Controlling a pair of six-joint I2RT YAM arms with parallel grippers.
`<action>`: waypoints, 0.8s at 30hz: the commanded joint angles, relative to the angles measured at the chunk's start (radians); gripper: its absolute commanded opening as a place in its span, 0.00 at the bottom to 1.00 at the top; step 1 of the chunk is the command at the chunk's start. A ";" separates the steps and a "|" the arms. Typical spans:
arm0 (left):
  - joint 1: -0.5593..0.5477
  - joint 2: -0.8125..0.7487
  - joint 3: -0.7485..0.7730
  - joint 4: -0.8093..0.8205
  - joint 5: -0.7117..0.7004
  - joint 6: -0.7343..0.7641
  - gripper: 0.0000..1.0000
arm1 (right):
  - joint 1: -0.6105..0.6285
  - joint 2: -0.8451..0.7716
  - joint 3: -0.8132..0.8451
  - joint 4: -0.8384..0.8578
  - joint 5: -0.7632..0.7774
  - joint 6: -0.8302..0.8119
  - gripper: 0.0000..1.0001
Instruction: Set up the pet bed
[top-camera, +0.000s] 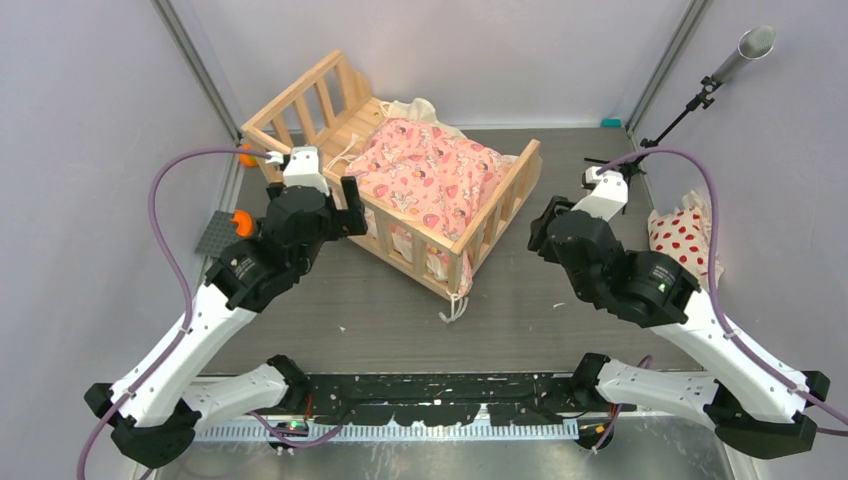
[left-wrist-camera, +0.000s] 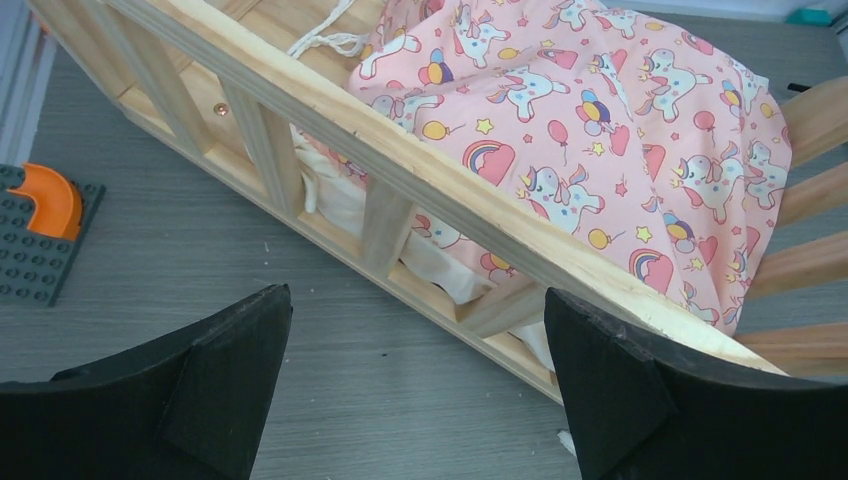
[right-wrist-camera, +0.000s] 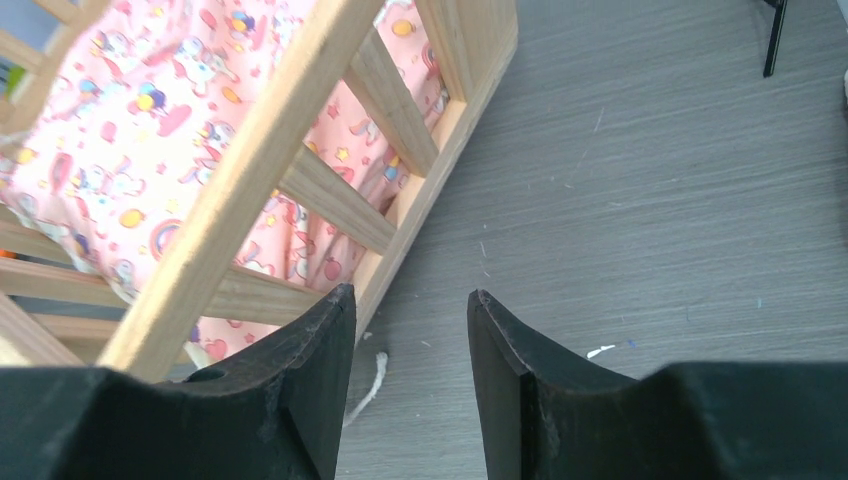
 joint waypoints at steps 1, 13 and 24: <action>0.024 0.010 0.032 -0.001 0.015 -0.061 1.00 | -0.007 0.007 0.076 -0.028 0.029 -0.038 0.50; 0.087 0.136 0.113 0.004 -0.110 -0.325 0.96 | -0.010 -0.083 -0.013 -0.030 0.015 -0.009 0.50; 0.202 0.197 0.127 -0.020 -0.004 -0.264 0.95 | -0.013 -0.076 0.005 -0.053 -0.025 -0.023 0.50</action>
